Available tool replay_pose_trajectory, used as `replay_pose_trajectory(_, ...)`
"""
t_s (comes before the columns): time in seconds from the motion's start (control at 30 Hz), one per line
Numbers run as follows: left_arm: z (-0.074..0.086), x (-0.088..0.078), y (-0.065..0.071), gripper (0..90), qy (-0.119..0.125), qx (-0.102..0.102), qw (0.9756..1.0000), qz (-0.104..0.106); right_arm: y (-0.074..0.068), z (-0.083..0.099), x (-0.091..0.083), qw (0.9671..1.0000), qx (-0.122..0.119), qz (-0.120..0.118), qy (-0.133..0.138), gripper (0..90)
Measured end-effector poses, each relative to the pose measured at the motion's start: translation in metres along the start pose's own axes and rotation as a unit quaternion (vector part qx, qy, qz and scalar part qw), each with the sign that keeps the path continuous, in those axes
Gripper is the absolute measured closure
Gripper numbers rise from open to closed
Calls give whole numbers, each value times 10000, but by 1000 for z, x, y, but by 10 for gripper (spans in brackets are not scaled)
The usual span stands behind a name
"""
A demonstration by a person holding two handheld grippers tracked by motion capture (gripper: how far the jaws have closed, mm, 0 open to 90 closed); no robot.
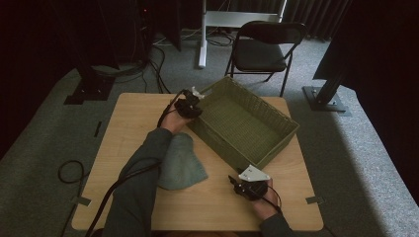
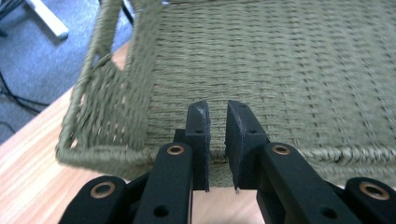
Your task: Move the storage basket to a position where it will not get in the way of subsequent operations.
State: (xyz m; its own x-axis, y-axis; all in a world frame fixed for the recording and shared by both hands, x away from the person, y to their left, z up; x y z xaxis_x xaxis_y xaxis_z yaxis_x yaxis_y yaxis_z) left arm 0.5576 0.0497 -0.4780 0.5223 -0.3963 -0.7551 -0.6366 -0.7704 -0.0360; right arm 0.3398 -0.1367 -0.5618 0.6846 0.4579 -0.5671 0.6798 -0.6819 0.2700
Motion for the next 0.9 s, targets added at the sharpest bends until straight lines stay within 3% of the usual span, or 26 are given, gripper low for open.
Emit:
replay_pose_trajectory(0.07, 9, -8, -2, 800, 23, 40, 10000, -51, 16, 0, -2, 9995, 212, 233, 1, 574)
replay_pose_trajectory(0.1, 12, -10, -2, 799, 26, 28, 10000, -47, 20, 0, -2, 9993, 290, 224, 12, 575)
replay_pose_trajectory(0.2, 19, -16, -3, 799, -14, 70, 9999, -76, 31, -1, 1, 9988, 265, 409, -57, 574)
replay_pose_trajectory(0.27, 22, -19, -5, 800, -70, 182, 9994, -286, 38, -2, 2, 9984, 312, 466, -76, 586)
replay_pose_trajectory(0.37, 28, -20, -11, 797, -196, 197, 9984, -491, 50, -2, 5, 9979, 370, 524, -127, 602)
replay_pose_trajectory(0.53, 34, -24, -21, 734, 19, -34, 9989, -466, 72, -4, 14, 9968, 343, 679, -234, 613)
replay_pose_trajectory(0.6, 36, -30, -27, 700, 228, -70, 9973, -695, 81, -4, 18, 9960, 425, 731, -296, 606)
replay_pose_trajectory(0.73, 45, -44, -47, 633, 636, -522, 9921, -952, 98, -3, 19, 9934, 668, 864, -352, 578)
replay_pose_trajectory(0.9, 63, -54, -67, 588, 868, -1119, 9862, -856, 105, -1, -3, 9894, 951, 1089, -121, 545)
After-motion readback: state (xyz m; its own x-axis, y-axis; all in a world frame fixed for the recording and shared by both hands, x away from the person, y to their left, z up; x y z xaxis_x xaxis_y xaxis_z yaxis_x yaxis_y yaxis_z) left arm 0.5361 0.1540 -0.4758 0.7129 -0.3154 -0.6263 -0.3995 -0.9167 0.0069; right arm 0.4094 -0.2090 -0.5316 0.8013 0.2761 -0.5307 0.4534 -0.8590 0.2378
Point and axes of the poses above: each handheld gripper's, and its own axes: x roughly forward along the jaws, z roughly out of its underside, y roughly to its right, the point moved 8 cm from there along x, roughly forward along the jaws, and after that the axes turned 9 degrees about -x, right-handed, at the moved point
